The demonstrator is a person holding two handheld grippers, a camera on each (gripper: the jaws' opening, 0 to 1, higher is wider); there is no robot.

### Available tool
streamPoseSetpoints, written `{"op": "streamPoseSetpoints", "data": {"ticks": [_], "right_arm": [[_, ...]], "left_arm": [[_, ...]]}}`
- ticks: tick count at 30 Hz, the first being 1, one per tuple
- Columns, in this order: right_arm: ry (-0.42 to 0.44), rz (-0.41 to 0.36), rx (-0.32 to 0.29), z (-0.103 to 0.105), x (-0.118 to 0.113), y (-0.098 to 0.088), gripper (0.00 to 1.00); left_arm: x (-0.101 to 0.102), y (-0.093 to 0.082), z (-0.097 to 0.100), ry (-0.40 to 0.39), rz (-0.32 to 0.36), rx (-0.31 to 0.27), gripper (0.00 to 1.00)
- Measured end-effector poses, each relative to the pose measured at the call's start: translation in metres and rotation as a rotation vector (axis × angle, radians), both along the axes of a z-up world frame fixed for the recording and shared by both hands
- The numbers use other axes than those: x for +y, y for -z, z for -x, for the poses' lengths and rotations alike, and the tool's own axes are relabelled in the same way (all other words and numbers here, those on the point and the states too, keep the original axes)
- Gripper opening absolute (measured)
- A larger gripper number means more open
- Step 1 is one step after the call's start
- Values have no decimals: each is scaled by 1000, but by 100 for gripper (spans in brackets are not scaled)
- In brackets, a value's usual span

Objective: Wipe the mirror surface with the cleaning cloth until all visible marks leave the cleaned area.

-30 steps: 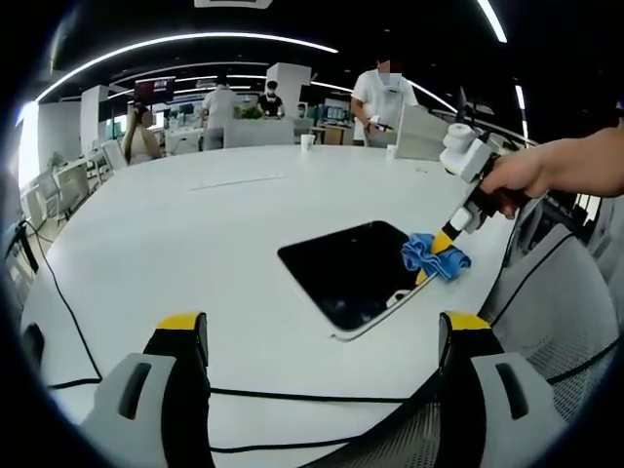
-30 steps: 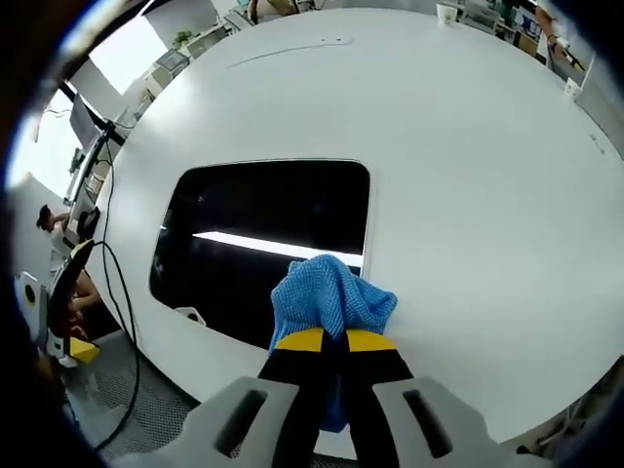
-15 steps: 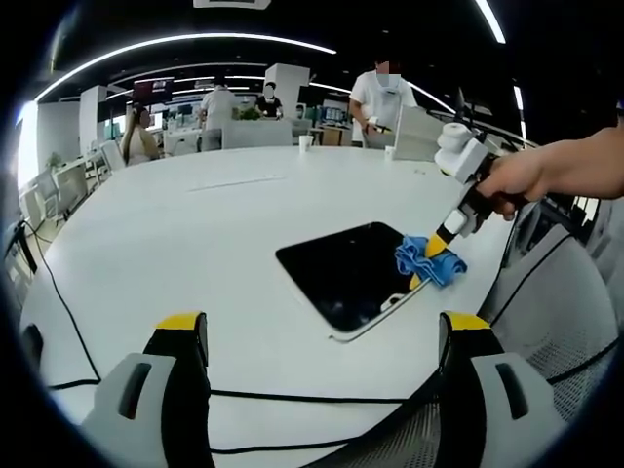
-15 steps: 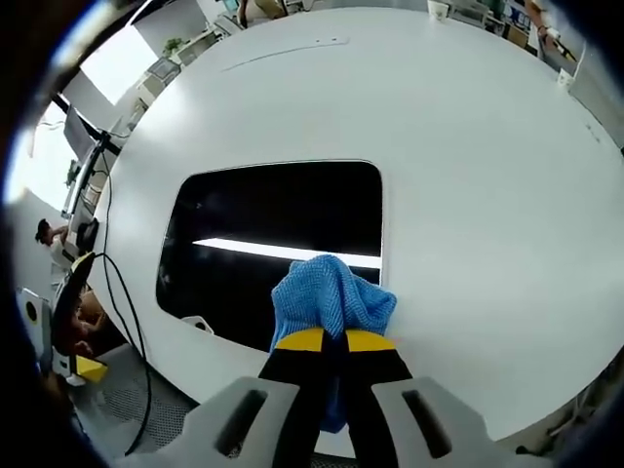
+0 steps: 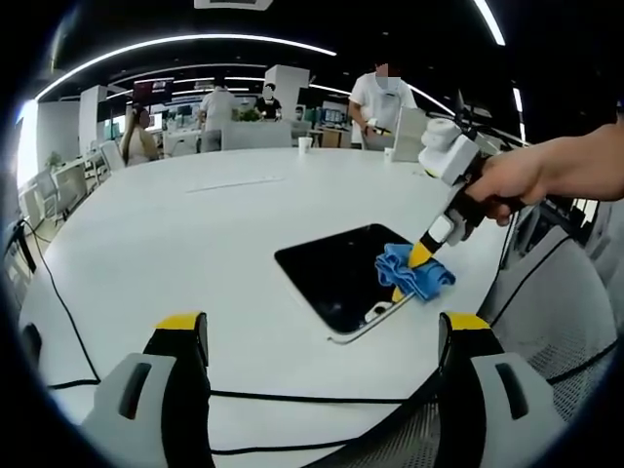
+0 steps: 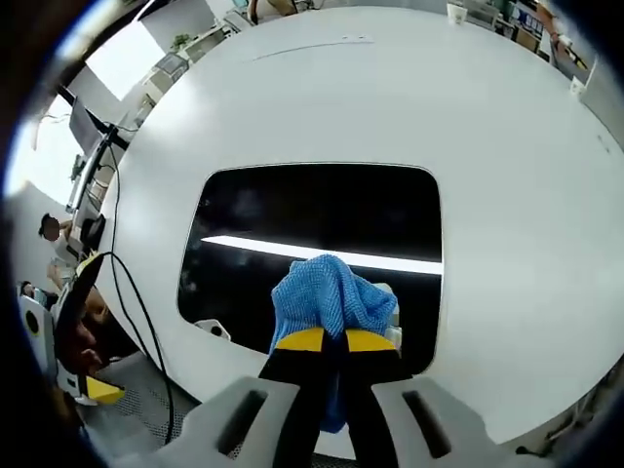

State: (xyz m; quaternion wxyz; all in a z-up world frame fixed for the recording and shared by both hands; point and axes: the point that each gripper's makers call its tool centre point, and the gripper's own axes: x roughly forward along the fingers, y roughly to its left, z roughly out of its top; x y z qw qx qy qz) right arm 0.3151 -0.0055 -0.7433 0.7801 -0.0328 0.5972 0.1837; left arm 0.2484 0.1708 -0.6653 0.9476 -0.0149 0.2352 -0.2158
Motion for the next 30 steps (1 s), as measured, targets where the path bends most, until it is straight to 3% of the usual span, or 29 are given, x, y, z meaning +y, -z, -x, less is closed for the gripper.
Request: {"op": "streamPoseSetpoints", "data": {"ticks": [30], "right_arm": [[-78,-26,-2,12,78,-5,0]], "left_arm": [[-4,1,2,24,4,3,97]]}}
